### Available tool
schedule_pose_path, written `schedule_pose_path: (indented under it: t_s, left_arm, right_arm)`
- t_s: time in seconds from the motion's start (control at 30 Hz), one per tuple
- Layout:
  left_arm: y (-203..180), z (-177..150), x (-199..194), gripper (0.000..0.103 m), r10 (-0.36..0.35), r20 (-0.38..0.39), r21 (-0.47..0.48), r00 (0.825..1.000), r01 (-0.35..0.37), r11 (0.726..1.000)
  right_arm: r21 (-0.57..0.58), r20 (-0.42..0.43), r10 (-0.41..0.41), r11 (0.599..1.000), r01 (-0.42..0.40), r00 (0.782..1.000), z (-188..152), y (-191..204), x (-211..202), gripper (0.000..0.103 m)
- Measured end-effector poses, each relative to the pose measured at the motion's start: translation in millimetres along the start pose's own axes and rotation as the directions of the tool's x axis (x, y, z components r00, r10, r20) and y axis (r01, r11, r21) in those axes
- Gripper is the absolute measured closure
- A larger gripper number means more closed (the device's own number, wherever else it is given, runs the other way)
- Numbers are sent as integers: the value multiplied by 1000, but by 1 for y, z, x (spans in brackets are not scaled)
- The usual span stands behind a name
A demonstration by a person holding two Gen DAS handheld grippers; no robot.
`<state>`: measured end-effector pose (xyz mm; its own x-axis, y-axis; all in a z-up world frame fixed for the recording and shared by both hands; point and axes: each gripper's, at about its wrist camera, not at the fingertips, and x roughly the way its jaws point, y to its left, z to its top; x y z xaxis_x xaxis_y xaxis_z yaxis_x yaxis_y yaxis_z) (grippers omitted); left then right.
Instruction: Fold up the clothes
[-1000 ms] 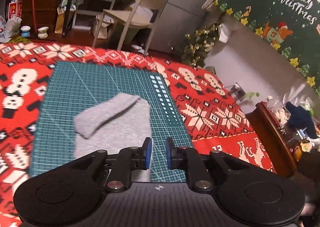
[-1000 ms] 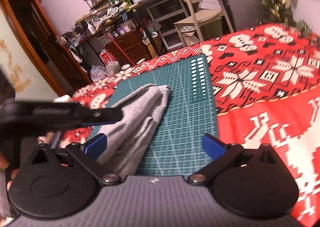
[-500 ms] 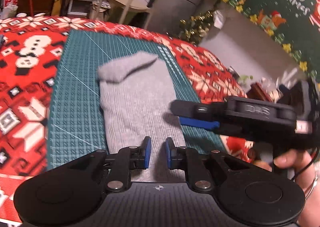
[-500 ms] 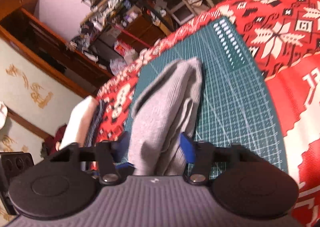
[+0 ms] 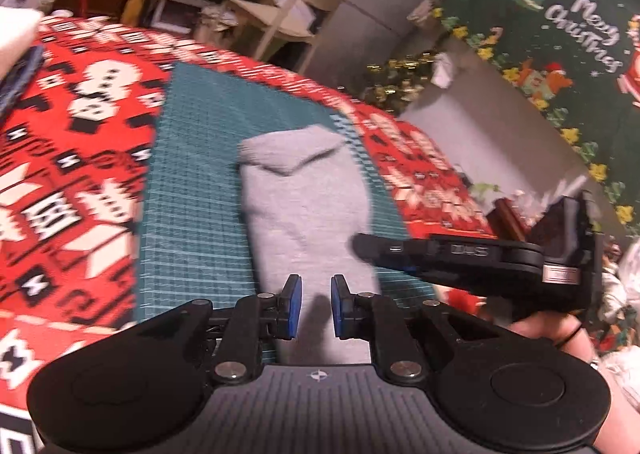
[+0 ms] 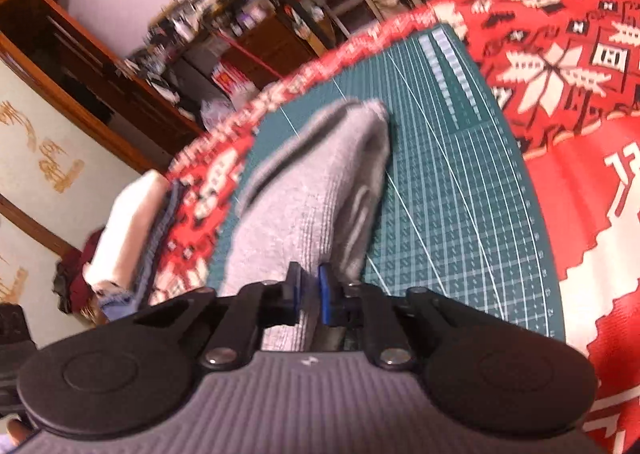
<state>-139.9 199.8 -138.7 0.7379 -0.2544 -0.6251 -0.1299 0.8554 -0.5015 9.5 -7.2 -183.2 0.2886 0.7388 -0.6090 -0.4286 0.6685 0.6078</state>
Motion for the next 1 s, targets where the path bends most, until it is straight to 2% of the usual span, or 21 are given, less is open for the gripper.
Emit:
schedule_pose_path:
  t_s: [0.03,0.07,0.17,0.3,0.33,0.4,0.57,0.63,0.7,0.73,0.77,0.8,0.83,0.93,1.0]
  left_arm:
    - [4,1,-1,89,7,2,-8,1000,-7,1000]
    - [7,2,-2,89,9,8,-17,1000,-9,1000]
    - [17,10,-3,86,6,27,-44,1000,-4,999]
    - [22,31,6,70,18,43,-52,999,-16,999]
    - [24,38,9,64,20,52,-61,998,-17,998]
    - [31,52,17,59,15,68,-95,998,-9,995]
    - [51,76,46,57,2,37,-185,999,5,983]
    - [54,80,57,57,7,17,-187,1000,-4,982]
    - [58,81,69,58,-3,-3,-201,1000,2,980]
    - [62,81,72,61,-15,-6,-216,1000,13,976]
    - [65,81,76,64,-37,-4,-234,999,35,972]
    - [68,81,78,86,-58,0,-250,998,56,967]
    - [70,81,79,97,-69,7,-264,998,68,962]
    - [65,81,72,97,-66,66,-241,996,80,967]
    - [61,82,72,97,-68,77,-218,995,83,972]
  right_arm:
    - [12,9,-8,1000,8,1000,1,-2,-1,72]
    - [20,17,-9,1000,9,1000,1,-5,-5,70]
    - [26,53,-9,1000,7,999,5,-7,-15,69]
    - [21,93,-16,1000,14,996,28,-8,-17,69]
    - [20,101,-20,1000,18,995,36,-8,-15,68]
    - [19,116,-24,1000,22,993,54,-10,-10,65]
    - [62,96,-38,998,32,995,81,-26,15,62]
    - [79,81,-44,996,38,996,86,-34,27,61]
    - [77,69,-35,997,30,997,87,-39,35,75]
    - [70,68,-31,997,27,997,87,-41,38,97]
    - [58,74,-32,998,28,997,87,-40,39,100]
    - [43,83,-34,999,30,996,88,-39,39,101]
    - [29,99,-31,999,28,995,88,-37,38,101]
    - [-13,160,-11,1000,13,987,92,-29,29,101]
    - [-25,170,-23,999,28,985,95,-29,30,101]
